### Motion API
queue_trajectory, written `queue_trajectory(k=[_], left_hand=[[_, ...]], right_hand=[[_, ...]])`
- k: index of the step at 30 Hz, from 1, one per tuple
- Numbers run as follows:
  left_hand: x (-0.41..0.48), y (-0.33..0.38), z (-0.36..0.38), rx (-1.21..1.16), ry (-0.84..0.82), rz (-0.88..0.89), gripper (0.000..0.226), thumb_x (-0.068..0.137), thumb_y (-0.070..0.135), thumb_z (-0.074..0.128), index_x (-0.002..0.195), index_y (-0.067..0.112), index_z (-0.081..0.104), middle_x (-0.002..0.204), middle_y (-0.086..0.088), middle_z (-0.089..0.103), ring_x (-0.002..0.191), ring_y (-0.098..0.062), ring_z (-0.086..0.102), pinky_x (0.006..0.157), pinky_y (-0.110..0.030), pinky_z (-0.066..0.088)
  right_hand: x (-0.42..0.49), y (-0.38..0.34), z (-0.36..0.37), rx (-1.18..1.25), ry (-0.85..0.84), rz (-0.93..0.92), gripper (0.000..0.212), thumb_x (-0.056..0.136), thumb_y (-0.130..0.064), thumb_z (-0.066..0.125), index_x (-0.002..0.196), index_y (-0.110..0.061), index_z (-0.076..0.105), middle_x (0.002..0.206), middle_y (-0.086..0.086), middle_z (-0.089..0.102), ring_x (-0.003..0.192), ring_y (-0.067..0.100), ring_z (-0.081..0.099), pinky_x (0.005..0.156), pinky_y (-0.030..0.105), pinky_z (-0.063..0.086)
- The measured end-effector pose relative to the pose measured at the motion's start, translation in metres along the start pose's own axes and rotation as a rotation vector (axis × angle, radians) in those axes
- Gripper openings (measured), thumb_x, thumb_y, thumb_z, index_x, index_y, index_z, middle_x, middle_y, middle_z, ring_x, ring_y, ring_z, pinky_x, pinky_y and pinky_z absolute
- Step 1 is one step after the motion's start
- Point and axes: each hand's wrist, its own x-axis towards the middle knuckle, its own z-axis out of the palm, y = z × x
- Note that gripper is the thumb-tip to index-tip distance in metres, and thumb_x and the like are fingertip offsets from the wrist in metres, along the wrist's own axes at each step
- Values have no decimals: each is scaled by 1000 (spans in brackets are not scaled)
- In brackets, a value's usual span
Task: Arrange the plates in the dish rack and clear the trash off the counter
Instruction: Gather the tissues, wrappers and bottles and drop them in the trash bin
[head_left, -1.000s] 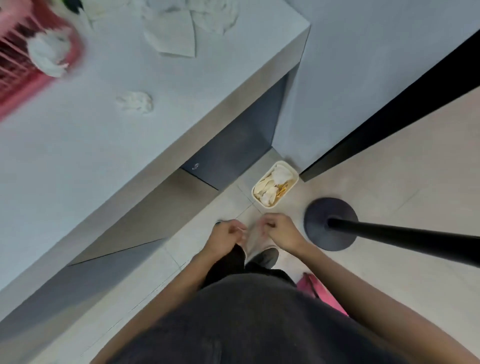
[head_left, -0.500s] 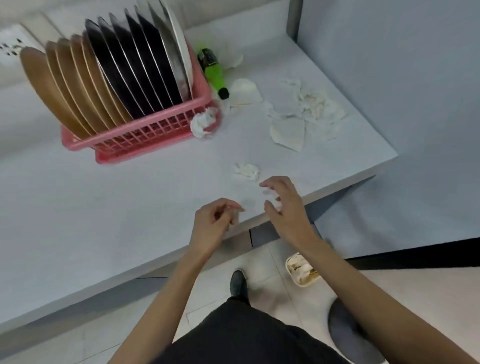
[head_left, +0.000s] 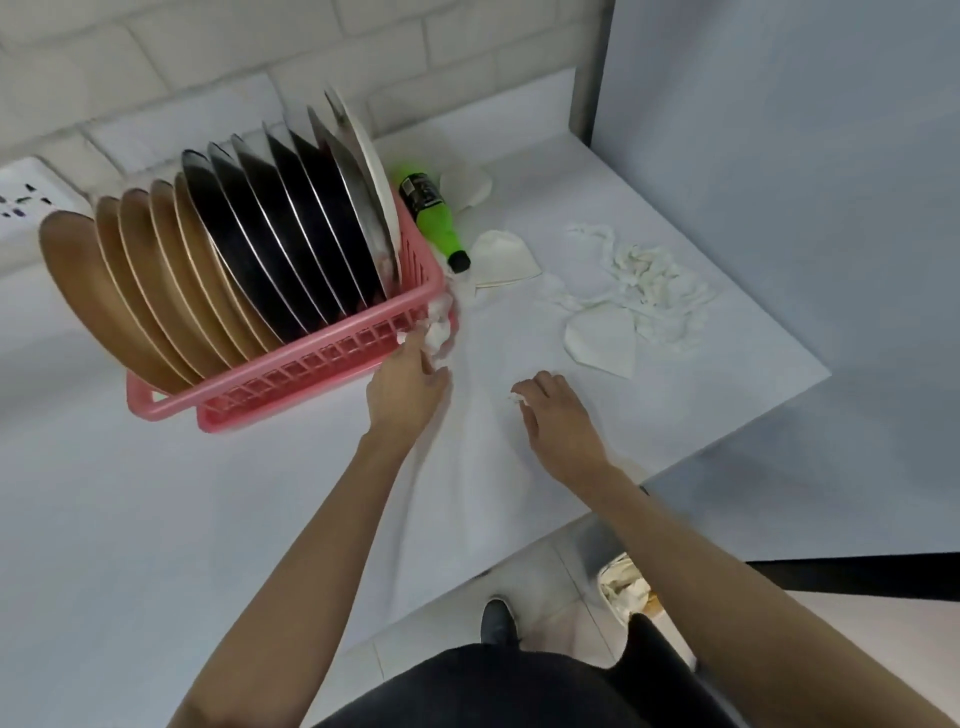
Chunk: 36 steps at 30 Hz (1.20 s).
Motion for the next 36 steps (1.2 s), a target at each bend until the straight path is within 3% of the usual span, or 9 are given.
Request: queue_trajectory(k=[6,13,17,20,23,26,30,33,36], left_hand=[[-18,-3,14,-247,86,6,2,91,24,63,91,22,61,68,3,59,64,-16,55,55,-31,39],[-30,-12,32,-175,125,-1,38,85,36,70,73,18,39,78,6,44,58,-13,42,51,-26,31],[-29,-15,32,-276,144,-48,36,85,19,64,64,17,35,81,7,43,62,-14,45,54,-20,33],[-30,-12,32,-322,149,-66,24,83,17,58,65,18,42,88,11,47,64,-13,50,57,-25,42],[-27,-16,32,-344,149,-26,13,87,25,63,80,19,54,102,18,47,63,-10,54,57,-28,46],[-28,-18,28,-415,136,-18,38,84,44,71,106,23,48,114,15,49,71,-12,55,59,-30,48],[-26,-15,25,-204,14,69,78,78,58,70,142,34,33,143,13,39,94,-18,63,72,-38,57],[-26,-17,32,-24,-1,165,59,82,53,65,137,38,48,141,15,40,111,-13,58,75,-35,57],[-30,-22,37,-100,79,186,28,82,38,65,110,30,65,120,18,52,97,-10,61,63,-27,52]], right_hand=[[3,-3,-5,121,-32,87,18,91,-7,43,90,-10,61,85,3,54,82,22,47,69,33,40],[77,-19,-29,288,-78,302,42,99,-25,53,61,-15,37,57,-4,35,55,13,37,60,34,31],[143,-21,-29,140,-160,199,22,102,-18,46,97,-4,62,67,4,53,68,26,51,66,36,40],[182,-25,-19,14,-301,121,35,98,-17,49,133,-14,53,100,17,67,86,32,61,76,38,47],[199,-33,-2,-114,-441,62,28,95,-18,54,122,-13,56,111,17,66,96,37,63,78,38,49],[198,-42,11,-131,-453,119,10,97,-11,45,94,-12,55,99,15,63,88,33,61,78,37,49],[195,-33,26,-88,-392,139,18,95,-8,45,101,-2,61,97,16,67,87,33,65,81,43,54],[178,-29,23,-62,-382,143,15,95,-13,54,89,0,60,94,16,67,86,31,64,75,39,49],[160,-23,19,14,-335,152,15,94,-19,61,95,-5,55,90,17,63,82,30,58,68,32,39]])
